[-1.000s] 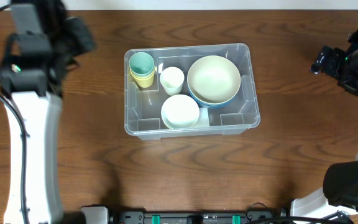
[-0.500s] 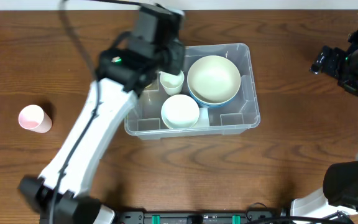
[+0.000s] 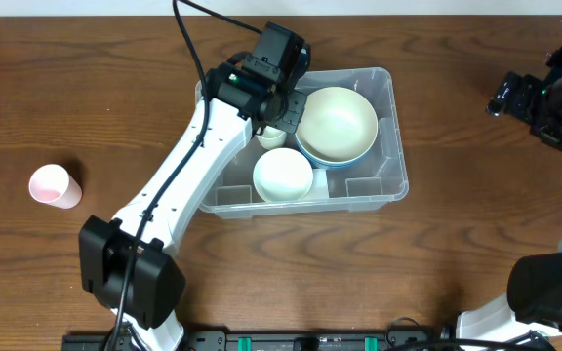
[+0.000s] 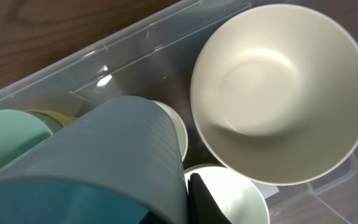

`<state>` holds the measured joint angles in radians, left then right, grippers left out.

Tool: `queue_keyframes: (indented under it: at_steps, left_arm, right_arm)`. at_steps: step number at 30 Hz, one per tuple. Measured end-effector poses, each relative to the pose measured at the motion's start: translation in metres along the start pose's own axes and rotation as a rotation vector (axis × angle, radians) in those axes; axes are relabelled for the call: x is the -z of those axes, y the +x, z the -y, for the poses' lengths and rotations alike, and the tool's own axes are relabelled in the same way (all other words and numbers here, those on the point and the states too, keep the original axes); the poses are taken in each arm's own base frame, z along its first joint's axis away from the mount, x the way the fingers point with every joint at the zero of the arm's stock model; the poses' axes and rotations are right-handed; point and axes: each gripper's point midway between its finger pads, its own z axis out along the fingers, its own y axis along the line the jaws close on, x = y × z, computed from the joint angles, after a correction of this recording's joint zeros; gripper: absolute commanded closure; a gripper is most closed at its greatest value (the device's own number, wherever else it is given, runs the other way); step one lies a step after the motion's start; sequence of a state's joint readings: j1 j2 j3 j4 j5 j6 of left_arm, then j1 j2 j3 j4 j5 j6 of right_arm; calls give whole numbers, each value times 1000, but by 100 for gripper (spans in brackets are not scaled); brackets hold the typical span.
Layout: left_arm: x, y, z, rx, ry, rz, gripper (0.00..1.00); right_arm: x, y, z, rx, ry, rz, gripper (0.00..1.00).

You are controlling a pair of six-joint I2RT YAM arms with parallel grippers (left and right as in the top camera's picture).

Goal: Pack container
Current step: 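Lower the blue cup into the cream cup with the left gripper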

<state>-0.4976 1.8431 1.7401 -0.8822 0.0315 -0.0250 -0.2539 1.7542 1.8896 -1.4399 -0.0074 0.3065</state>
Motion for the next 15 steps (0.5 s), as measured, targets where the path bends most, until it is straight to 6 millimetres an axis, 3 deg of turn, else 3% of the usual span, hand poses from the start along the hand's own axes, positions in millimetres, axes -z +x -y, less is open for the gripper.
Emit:
queue_keyframes:
  at_steps: [15]
  left_arm:
    - [-11,12,-7,-2,-40,-48,94]
  right_arm:
    - [0,0,0,0,0,0,1]
